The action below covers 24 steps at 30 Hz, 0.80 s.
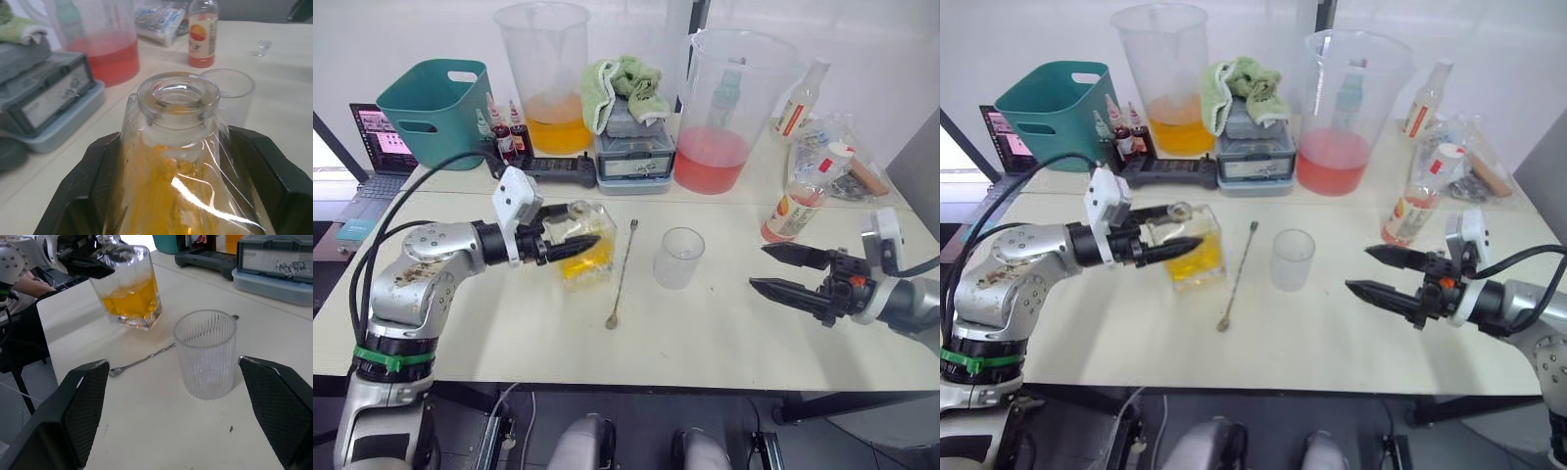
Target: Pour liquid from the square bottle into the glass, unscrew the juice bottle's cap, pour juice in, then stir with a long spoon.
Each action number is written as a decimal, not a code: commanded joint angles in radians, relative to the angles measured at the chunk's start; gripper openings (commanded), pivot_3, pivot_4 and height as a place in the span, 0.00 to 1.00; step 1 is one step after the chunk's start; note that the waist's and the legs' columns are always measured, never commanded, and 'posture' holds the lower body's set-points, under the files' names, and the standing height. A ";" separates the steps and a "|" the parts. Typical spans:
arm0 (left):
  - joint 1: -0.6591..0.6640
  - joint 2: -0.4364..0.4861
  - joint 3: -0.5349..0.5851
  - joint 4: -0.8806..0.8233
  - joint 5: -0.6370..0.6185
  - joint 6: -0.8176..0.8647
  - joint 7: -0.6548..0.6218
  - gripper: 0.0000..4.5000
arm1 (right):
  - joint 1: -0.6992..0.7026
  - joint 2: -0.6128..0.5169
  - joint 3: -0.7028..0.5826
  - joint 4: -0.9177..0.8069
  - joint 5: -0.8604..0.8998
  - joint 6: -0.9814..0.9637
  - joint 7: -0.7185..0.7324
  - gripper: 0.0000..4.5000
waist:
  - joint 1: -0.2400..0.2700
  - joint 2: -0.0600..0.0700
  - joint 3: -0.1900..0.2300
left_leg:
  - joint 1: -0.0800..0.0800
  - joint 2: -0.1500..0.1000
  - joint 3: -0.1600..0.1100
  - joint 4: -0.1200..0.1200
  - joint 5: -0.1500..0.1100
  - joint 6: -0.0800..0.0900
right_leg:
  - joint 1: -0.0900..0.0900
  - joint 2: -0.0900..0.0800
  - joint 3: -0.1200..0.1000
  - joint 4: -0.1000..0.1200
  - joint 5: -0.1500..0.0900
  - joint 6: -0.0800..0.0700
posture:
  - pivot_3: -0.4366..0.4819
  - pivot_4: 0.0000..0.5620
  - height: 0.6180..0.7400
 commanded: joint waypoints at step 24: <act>-0.345 -0.254 -0.348 0.437 0.622 -0.684 0.269 0.62 | 0.196 0.097 -0.132 -0.161 -0.005 -0.073 -0.101 0.99 | -0.001 -0.003 0.002 | -0.002 0.001 0.000 0.000 -0.001 0.001 | -0.002 0.001 0.000 0.000 0.001 0.000 | 0.48 0.27 0.99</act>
